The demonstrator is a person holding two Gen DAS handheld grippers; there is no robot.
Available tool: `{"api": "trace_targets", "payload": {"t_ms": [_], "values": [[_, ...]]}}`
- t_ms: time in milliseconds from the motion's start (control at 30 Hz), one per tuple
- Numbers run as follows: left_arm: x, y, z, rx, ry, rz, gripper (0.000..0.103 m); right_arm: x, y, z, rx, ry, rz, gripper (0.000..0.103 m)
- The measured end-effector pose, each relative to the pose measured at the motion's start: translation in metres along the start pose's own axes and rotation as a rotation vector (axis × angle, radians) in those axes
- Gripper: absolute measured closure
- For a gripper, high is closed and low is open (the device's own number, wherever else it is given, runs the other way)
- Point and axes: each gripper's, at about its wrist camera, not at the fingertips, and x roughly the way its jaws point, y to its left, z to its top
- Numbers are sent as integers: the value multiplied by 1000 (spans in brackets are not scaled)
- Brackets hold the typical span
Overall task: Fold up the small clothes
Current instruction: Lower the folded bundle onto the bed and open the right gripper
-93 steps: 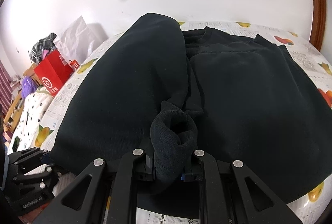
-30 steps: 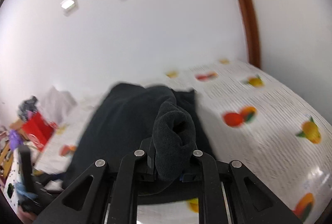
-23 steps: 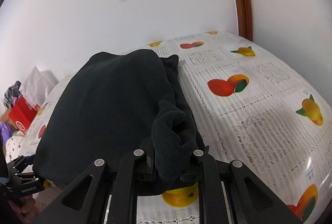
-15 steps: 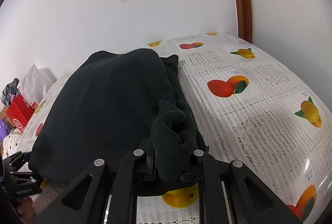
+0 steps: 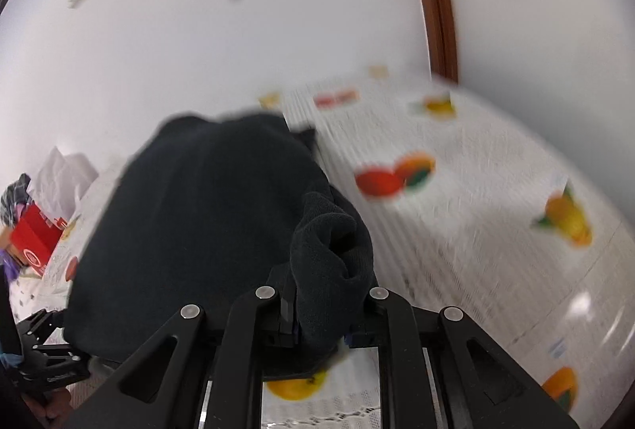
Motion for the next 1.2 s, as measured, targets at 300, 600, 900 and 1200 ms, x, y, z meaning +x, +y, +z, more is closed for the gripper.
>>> {"api": "trace_targets", "payload": {"t_ms": [300,600,900,1200], "values": [[-19,17,-9,-19,-30,-27,41,-23,-9,-8,21,27,-10,61],[-35,10,-15,-23,-38,-80,96,-17,10,-13,-27,21,-25,93],[-65,40,-49,-58,-28,7,96,-7,37,-14,-108,57,125,91],[-73,48,-58,-81,-28,-16,93,-54,30,-25,-137,-14,106,75]]}}
